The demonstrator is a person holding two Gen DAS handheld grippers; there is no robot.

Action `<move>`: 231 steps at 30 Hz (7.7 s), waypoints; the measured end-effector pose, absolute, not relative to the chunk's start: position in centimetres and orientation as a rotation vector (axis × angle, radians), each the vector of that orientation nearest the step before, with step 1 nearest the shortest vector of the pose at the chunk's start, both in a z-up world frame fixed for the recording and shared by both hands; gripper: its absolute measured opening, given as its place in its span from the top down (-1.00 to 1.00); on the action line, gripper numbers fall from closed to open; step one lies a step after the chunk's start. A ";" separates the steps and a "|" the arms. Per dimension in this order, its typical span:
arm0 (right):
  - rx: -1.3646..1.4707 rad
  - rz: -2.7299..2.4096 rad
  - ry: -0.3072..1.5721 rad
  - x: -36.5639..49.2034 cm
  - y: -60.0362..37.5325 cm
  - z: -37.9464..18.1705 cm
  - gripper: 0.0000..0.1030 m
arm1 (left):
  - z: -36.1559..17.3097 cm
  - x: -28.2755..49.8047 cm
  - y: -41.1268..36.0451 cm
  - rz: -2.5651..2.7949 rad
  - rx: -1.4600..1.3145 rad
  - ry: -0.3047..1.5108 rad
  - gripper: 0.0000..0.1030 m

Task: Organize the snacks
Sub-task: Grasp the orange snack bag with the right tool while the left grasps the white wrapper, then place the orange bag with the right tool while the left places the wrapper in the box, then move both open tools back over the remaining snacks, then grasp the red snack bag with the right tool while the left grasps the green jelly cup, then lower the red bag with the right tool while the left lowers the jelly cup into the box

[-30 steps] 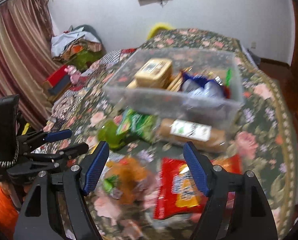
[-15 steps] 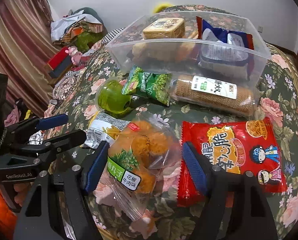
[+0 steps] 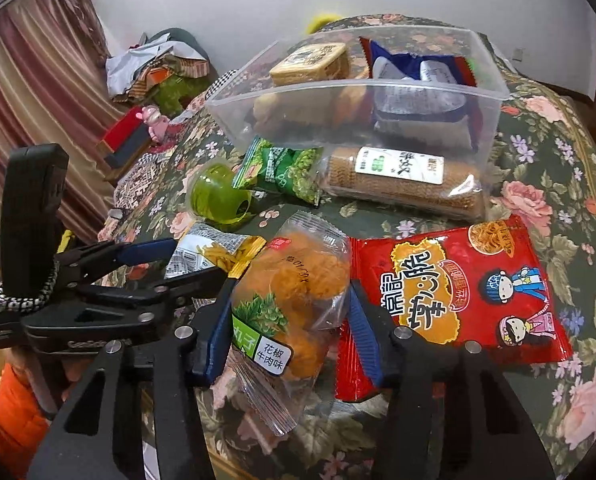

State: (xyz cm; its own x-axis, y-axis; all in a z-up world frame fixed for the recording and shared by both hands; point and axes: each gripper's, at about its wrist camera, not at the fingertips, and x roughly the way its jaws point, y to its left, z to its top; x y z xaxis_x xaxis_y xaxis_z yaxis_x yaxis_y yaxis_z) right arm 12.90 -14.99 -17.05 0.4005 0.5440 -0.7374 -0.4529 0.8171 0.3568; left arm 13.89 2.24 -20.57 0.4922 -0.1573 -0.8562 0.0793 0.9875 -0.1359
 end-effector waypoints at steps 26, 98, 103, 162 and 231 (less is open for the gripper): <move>0.145 0.599 0.851 13.3 -16.4 -13.2 0.05 | -18.2 12.9 2.7 -0.125 -0.099 0.972 -0.46; -0.021 0.462 0.814 30.2 -12.9 -12.2 -0.08 | -13.4 32.7 3.9 -0.042 -0.118 0.825 0.01; -0.013 0.444 0.814 29.7 -13.4 -11.7 -0.27 | -12.9 32.0 3.9 -0.040 -0.109 0.828 -0.13; 0.072 0.203 1.018 16.9 -22.8 -18.8 -0.96 | -19.1 15.9 4.7 -0.071 -0.010 0.933 -0.64; 0.050 0.386 0.698 29.1 -17.3 -9.8 -0.43 | -13.1 27.4 3.3 -0.080 -0.084 0.787 0.18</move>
State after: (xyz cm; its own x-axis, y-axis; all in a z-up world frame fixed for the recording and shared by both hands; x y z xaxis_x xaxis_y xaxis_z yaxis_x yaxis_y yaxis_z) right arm 29.08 -17.33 -9.84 0.6983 0.3629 -0.6170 -0.3297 0.9281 0.1728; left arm 27.35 3.30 -13.08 0.7033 -0.1037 -0.7033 0.0407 0.9936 -0.1057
